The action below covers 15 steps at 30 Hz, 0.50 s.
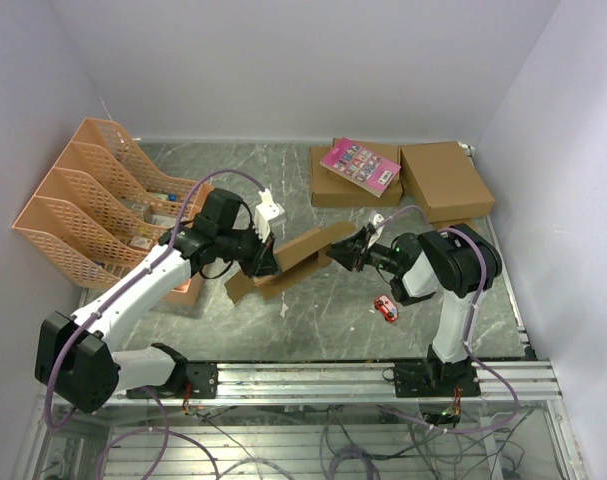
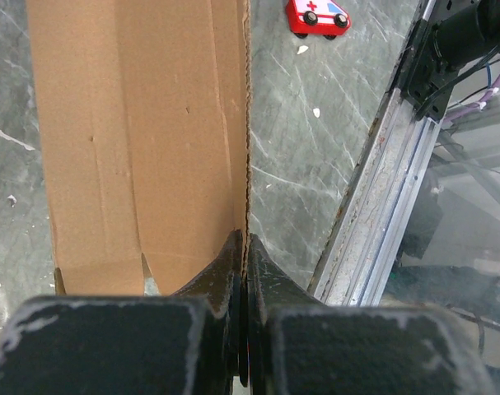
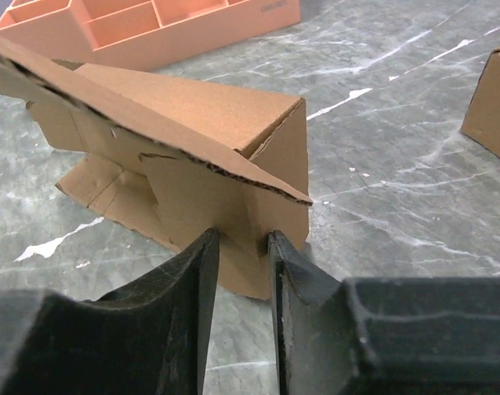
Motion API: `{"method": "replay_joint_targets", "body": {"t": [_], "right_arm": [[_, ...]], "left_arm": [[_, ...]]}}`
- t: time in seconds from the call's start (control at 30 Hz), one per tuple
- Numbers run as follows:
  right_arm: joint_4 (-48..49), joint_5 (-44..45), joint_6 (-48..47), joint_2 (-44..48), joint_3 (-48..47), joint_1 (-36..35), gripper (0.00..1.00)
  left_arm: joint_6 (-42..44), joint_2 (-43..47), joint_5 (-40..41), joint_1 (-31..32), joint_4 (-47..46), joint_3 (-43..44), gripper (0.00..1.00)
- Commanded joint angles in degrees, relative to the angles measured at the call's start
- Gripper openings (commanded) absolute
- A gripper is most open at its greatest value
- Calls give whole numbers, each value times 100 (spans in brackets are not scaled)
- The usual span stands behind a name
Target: Fold the paper box
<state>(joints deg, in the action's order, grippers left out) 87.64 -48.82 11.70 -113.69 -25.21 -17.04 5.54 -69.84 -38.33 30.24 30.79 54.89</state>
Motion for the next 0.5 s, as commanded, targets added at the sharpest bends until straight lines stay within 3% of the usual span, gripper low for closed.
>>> {"method": "replay_joint_targets", "body": {"t": [0.0,0.2,0.47], "right_arm": [[1116,122,60,-169,-139,-96,27],[1194,86,136,-382,-227,-137,25],[1159,393,269,-493,-302,-170,34]], "left_arm": [[-20,-55,-429,-120,50,151,7],[41,-64,-646,-273,119,168,7],[105,-117,-913,-403,150,141,7]]}}
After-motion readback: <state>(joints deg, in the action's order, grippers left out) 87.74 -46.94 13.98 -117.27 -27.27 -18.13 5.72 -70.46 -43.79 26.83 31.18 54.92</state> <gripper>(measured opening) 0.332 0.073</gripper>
